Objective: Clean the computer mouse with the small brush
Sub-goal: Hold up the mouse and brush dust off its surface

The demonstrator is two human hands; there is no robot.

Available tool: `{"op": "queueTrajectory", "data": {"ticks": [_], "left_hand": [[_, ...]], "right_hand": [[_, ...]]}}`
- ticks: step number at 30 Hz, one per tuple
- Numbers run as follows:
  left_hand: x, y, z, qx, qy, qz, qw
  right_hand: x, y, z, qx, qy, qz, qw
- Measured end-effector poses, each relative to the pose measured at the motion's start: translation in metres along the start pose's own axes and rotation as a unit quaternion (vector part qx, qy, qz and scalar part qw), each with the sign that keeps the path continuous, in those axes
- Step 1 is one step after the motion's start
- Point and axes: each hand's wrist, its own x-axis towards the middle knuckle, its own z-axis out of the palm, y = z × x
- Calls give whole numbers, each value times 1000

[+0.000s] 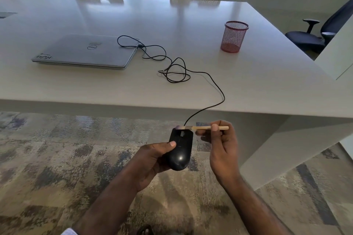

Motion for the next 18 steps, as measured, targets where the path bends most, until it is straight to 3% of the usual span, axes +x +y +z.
{"op": "queueTrajectory", "data": {"ticks": [7, 18], "left_hand": [[4, -1, -6, -61, 34, -12, 998], [12, 0, -10, -107, 26, -9, 994]], "right_hand": [[5, -8, -12, -40, 64, -62, 995], [-9, -7, -14, -41, -17, -38, 998]]}}
